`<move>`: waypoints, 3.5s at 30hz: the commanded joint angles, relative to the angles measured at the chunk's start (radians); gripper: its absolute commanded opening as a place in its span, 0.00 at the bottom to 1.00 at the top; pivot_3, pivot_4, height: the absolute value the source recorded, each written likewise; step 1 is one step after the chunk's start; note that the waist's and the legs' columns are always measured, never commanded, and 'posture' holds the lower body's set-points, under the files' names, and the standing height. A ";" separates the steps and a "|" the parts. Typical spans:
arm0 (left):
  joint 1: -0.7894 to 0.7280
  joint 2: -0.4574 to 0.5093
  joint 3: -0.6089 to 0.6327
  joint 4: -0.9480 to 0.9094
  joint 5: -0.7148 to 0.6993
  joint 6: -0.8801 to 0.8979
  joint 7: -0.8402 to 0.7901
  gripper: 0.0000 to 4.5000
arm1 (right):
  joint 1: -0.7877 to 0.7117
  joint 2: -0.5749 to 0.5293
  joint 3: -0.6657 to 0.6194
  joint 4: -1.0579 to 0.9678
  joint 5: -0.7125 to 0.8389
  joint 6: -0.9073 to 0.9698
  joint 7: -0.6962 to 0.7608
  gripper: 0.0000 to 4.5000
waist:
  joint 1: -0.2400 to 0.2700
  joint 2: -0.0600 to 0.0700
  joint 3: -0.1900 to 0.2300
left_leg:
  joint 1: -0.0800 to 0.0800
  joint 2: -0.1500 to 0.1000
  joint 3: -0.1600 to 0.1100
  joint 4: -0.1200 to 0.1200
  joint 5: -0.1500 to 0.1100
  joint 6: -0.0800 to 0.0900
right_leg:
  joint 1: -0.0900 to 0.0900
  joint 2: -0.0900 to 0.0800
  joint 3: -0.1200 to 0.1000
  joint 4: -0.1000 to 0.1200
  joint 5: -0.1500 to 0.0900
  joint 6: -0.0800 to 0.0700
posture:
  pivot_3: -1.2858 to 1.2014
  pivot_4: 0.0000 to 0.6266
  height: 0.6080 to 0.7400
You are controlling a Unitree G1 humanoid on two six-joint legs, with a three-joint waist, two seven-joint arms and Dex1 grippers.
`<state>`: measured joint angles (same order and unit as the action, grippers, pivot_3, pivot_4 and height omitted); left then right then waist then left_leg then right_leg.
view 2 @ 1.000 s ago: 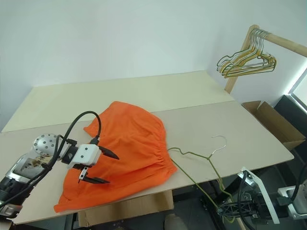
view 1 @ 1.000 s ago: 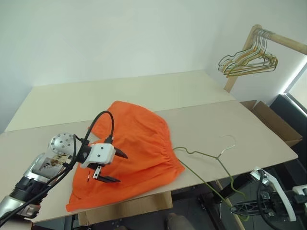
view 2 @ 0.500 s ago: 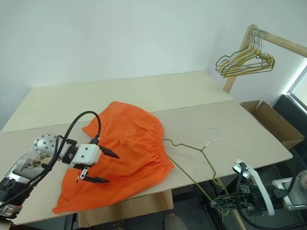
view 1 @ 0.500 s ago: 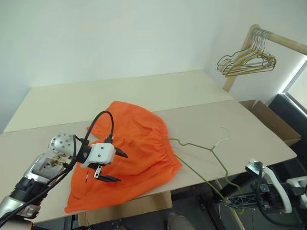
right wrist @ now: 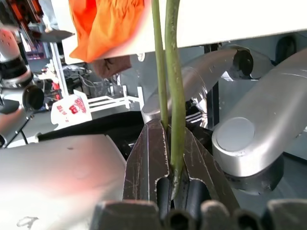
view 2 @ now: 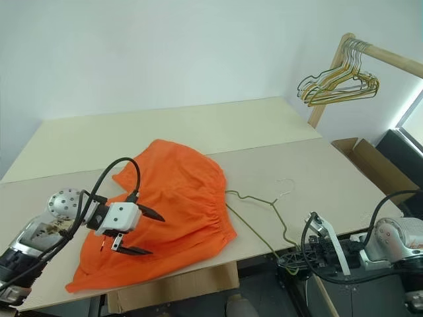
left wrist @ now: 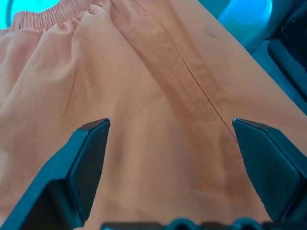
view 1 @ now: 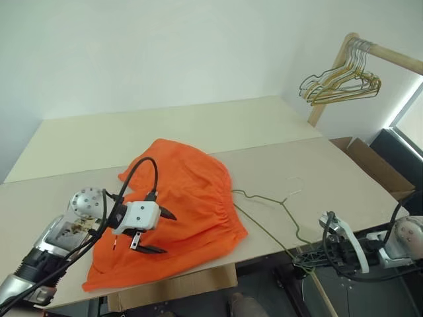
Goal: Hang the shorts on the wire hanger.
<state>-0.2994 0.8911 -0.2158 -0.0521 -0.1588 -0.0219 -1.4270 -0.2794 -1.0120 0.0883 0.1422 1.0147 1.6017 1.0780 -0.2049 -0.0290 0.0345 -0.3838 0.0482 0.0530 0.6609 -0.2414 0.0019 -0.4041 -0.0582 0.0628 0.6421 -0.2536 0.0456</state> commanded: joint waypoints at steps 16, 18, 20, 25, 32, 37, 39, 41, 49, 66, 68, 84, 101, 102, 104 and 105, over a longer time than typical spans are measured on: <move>0.013 0.002 0.014 -0.053 0.000 0.002 0.049 0.99 | -0.229 0.144 0.147 0.220 -0.134 -0.065 0.148 0.00 | 0.004 0.000 0.000 | 0.000 0.000 0.000 0.000 0.000 0.000 | 0.000 0.000 0.000 0.000 0.001 0.000 | 0.46 0.00 1.00; 0.015 0.001 0.013 -0.059 -0.001 0.006 0.054 0.99 | -0.248 0.163 0.145 0.252 -0.149 -0.081 0.163 0.00 | 0.004 0.000 0.000 | 0.000 0.000 0.000 0.000 0.000 0.000 | 0.000 0.000 0.000 0.001 0.001 0.000 | 0.46 0.00 1.00; 0.017 0.000 0.013 -0.064 -0.003 0.011 0.056 0.99 | -0.243 0.158 0.150 0.221 -0.146 -0.106 0.209 0.00 | 0.006 0.000 0.000 | 0.000 0.000 0.000 0.001 0.000 0.000 | 0.000 0.000 0.000 0.001 0.001 0.000 | 0.46 0.00 1.00; 0.021 0.004 0.015 -0.066 -0.005 0.014 0.059 0.99 | -0.276 0.204 0.160 0.271 -0.182 -0.114 0.217 0.00 | 0.012 0.000 0.000 | 0.000 0.000 0.000 0.001 0.000 0.000 | 0.000 0.000 0.000 0.001 0.001 0.000 | 0.46 0.00 1.00; 0.024 -0.001 0.013 -0.071 -0.002 0.019 0.074 0.99 | -0.354 0.287 0.159 0.426 -0.270 -0.180 0.228 0.00 | 0.013 0.000 0.000 | 0.000 0.000 0.000 0.001 0.000 0.000 | 0.000 0.000 0.000 0.001 0.001 0.000 | 0.46 0.00 1.00; 0.038 0.004 0.016 -0.083 -0.004 0.024 0.079 0.99 | -0.381 0.317 0.188 0.474 -0.312 -0.199 0.272 0.00 | 0.015 0.000 0.000 | 0.000 0.000 0.000 0.001 0.000 0.000 | 0.000 0.000 0.000 0.001 0.003 -0.003 | 0.46 0.00 1.00; 0.041 0.006 0.018 -0.085 -0.003 0.025 0.081 0.99 | -0.391 0.323 0.202 0.480 -0.325 -0.207 0.298 0.00 | 0.015 0.000 0.000 | -0.001 -0.001 0.000 0.001 0.000 0.000 | 0.000 0.000 0.000 0.001 0.005 -0.006 | 0.47 0.00 1.00; 0.042 0.007 0.018 -0.086 -0.003 0.027 0.083 0.99 | -0.398 0.321 0.221 0.473 -0.332 -0.221 0.338 0.00 | 0.017 0.000 0.000 | 0.000 -0.001 0.000 0.001 0.000 0.000 | 0.000 0.000 0.000 0.001 0.005 -0.006 | 0.47 0.00 1.00; 0.051 0.003 0.018 -0.092 -0.001 0.030 0.099 0.99 | -0.498 0.400 0.128 0.688 -0.421 -0.326 0.255 0.00 | 0.020 0.000 0.000 | 0.000 -0.001 0.000 0.002 0.000 0.000 | 0.000 0.001 0.000 0.003 0.005 -0.006 | 0.47 0.00 1.00; -0.004 -0.022 0.011 -0.038 0.014 -0.009 0.116 0.99 | -0.246 0.373 -0.052 0.195 -0.501 -0.702 0.078 0.00 | 0.025 0.001 0.000 | 0.000 -0.001 -0.001 0.002 0.000 0.000 | -0.001 0.000 0.000 0.003 0.004 -0.004 | 0.46 0.00 1.00; -0.042 -0.047 0.014 -0.007 0.018 -0.023 0.131 0.99 | -0.228 0.373 -0.040 0.159 -0.532 -0.757 0.060 0.00 | 0.024 0.001 0.000 | 0.000 -0.001 -0.001 0.002 0.000 0.000 | -0.001 0.000 0.000 0.003 0.003 -0.002 | 0.45 0.00 1.00; -1.020 -0.349 -0.044 1.122 0.254 -0.450 0.206 0.99 | -0.223 0.373 0.093 0.053 -0.763 -1.049 0.011 0.00 | 0.011 0.001 0.000 | -0.004 -0.004 -0.002 0.007 -0.003 0.005 | -0.001 -0.001 0.000 -0.001 0.007 -0.003 | 0.45 0.00 1.00; -1.175 -0.405 -0.128 1.375 0.407 -0.514 -0.160 0.99 | -0.209 0.397 0.155 0.028 -0.862 -1.098 -0.026 0.00 | -0.005 0.000 0.000 | -0.008 -0.004 -0.002 0.009 -0.003 0.006 | -0.004 -0.001 0.000 0.003 0.004 0.003 | 0.44 0.00 1.00; -1.168 -0.410 -0.131 1.375 0.422 -0.528 -0.132 0.99 | -0.208 0.399 0.156 0.026 -0.866 -1.100 -0.030 0.00 | -0.006 0.000 0.000 | -0.007 -0.004 -0.002 0.009 -0.003 0.006 | -0.004 -0.001 0.000 0.003 0.004 0.003 | 0.44 0.00 1.00; -1.161 -0.415 -0.137 1.378 0.447 -0.544 -0.097 0.99 | -0.208 0.403 0.156 0.022 -0.870 -1.095 -0.036 0.00 | -0.007 0.000 0.000 | -0.007 -0.004 -0.002 0.010 -0.003 0.006 | -0.004 -0.001 0.001 0.003 0.004 0.003 | 0.43 0.00 1.00; -1.159 -0.416 -0.138 1.379 0.457 -0.549 -0.092 0.99 | -0.209 0.405 0.156 0.021 -0.870 -1.091 -0.038 0.00 | -0.008 0.000 0.000 | -0.007 -0.004 -0.002 0.010 -0.003 0.006 | -0.004 -0.001 0.001 0.004 0.004 0.003 | 0.43 0.00 1.00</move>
<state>-1.4507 0.4730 -0.3532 1.3278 0.2796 -0.5490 -1.5441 -0.4706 -0.6089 0.2578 0.2039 0.1414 0.5212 1.0443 -0.2134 -0.0289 0.0346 -0.3911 0.0440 0.0513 0.6707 -0.2449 0.0076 -0.4085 -0.0596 0.0636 0.6460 -0.2497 0.0480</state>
